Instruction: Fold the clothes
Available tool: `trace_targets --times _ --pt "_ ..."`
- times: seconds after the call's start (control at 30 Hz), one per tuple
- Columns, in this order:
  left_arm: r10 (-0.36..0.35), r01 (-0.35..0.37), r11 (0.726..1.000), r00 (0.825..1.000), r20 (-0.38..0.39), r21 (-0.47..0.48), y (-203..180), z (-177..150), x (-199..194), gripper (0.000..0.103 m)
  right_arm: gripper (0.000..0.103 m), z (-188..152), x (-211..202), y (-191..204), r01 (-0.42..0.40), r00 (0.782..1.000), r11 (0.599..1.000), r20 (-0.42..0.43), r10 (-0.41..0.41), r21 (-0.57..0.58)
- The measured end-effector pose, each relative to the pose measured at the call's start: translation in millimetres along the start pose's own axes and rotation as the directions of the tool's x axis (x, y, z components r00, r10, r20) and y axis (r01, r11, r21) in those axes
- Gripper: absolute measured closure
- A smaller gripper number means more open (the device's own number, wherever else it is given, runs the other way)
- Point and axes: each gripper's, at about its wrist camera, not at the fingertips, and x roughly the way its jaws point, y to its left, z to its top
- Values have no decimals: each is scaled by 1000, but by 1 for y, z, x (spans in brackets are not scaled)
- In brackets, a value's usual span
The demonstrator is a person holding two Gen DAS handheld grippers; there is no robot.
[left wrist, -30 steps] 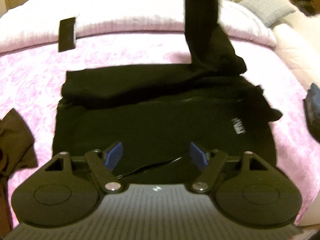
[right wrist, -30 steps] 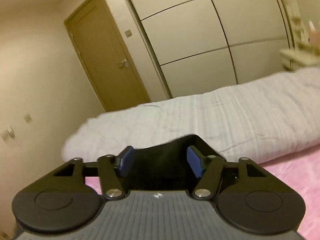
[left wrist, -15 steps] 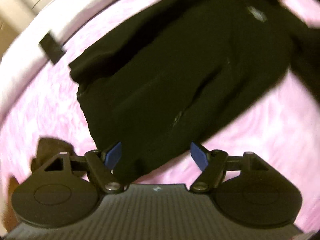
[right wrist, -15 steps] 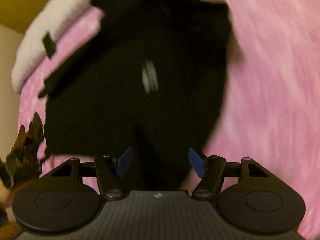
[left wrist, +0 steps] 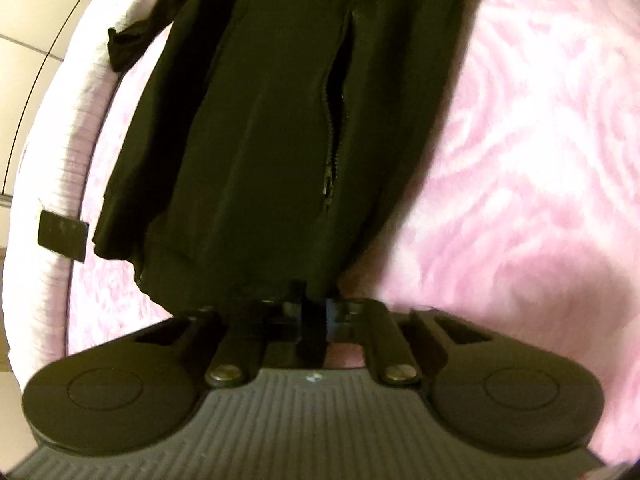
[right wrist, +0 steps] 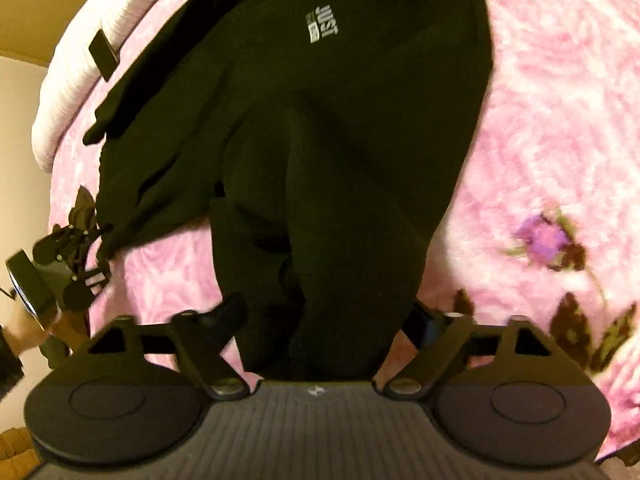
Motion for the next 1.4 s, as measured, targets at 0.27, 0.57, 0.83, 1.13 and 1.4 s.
trace_targets --times 0.27,0.57,0.83,1.13,1.4 --pt "-23 27 998 997 69 -54 35 -1 -62 101 95 6 -58 11 82 995 978 -39 -91 -190" --pt "-227 238 967 967 113 -95 -43 17 -195 101 97 -10 -166 -1 299 924 838 -82 -374 -457" --pt "-357 364 913 932 70 -184 -170 82 -250 98 97 -26 -228 -67 357 894 806 -77 -442 -473" --pt "-374 361 890 927 5 -278 -169 91 -254 97 96 -26 -214 -104 238 938 857 -121 -325 -457" --pt "-364 355 876 931 35 -326 -140 89 -254 88 94 -20 -190 -123 179 948 918 -189 -257 -353"
